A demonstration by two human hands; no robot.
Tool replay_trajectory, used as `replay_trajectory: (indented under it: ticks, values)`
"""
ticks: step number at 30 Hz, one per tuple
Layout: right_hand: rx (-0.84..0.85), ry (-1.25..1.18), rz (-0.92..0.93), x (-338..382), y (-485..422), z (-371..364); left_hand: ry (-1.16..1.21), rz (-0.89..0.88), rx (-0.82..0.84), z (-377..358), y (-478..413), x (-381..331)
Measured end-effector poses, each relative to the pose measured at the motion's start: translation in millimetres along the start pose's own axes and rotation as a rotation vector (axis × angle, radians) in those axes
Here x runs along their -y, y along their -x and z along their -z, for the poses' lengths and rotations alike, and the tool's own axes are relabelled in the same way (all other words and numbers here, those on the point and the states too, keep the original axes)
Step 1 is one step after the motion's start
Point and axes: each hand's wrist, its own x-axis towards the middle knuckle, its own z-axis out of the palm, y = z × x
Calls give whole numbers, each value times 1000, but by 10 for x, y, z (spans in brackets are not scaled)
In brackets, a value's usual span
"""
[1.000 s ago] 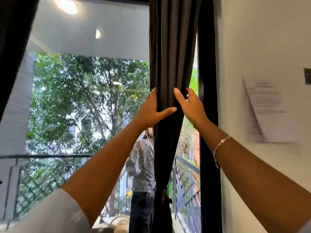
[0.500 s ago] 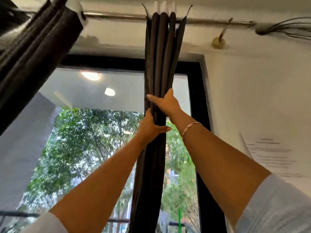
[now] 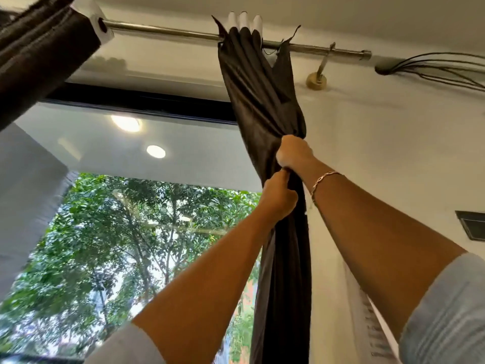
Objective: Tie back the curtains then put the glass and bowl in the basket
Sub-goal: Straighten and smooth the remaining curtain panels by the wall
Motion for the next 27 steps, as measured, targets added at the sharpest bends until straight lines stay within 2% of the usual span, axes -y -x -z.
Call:
replay_trajectory:
  ticks: [5,8,15,19,23,27]
  values:
    - [-82,-11,-124,-547,54,151,16,-51,92,-431,32,-175]
    - [-121,6,-71,-755,151,103,70,-26,119,-658,135,-168]
    - [-57,-50,113,-674,275,-81,51,-41,-95,-761,352,-29]
    - [-170,-78,111,-659,367,-233,-117,-114,-90,-714,415,140]
    - [-157,-89,80,-741,451,-369,-424,-198,-9,-687,516,364]
    - [-105,10,101,-821,650,-383,-476,-184,29,-578,675,444]
